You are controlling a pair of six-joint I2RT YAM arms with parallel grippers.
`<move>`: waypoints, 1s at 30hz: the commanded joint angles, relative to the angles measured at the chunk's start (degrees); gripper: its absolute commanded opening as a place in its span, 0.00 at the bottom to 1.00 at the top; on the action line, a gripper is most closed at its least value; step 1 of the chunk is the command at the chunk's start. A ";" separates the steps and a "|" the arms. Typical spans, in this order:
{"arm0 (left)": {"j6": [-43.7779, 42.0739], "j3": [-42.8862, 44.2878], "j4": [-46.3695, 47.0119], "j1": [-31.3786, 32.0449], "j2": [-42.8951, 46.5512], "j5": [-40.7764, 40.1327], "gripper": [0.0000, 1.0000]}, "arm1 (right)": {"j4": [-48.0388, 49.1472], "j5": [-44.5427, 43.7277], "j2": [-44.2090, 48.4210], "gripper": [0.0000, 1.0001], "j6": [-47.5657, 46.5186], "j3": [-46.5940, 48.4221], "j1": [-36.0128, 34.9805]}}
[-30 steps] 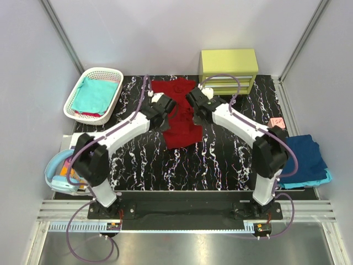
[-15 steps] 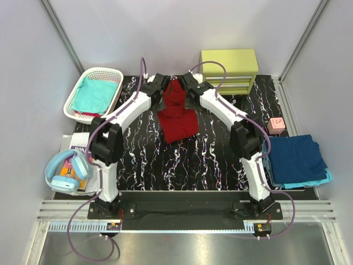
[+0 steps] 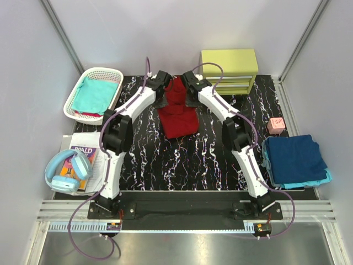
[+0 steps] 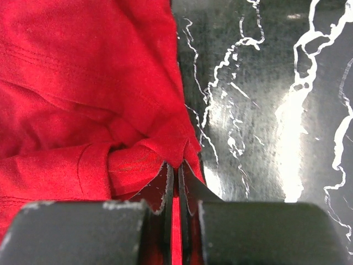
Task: Fold and stack the t-shirts
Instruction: Fold the folded rectangular tshirt in 1/3 of the way
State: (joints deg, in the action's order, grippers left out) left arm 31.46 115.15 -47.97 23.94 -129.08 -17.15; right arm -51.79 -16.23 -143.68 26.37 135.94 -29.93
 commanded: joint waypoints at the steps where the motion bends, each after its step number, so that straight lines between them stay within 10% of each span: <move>1: -0.88 4.02 0.33 -1.71 -0.03 0.36 0.00 | -0.59 1.29 -1.52 0.00 -1.23 5.30 0.23; 16: -2.02 7.72 0.59 -3.20 -3.63 1.06 0.04 | 0.11 3.56 -4.86 0.00 -2.37 11.37 0.40; 23: -0.53 5.35 1.55 -3.12 -1.89 0.54 0.69 | 0.55 1.73 -3.55 0.81 -3.87 9.61 0.49; 30: 0.70 -6.07 4.72 -1.19 10.67 -0.78 0.86 | 0.55 -2.84 8.31 0.88 -4.05 -1.09 0.23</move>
State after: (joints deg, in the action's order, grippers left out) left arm 31.33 112.75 -46.39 21.41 -129.29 -16.84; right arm -51.92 -15.31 -146.06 23.11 139.72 -29.71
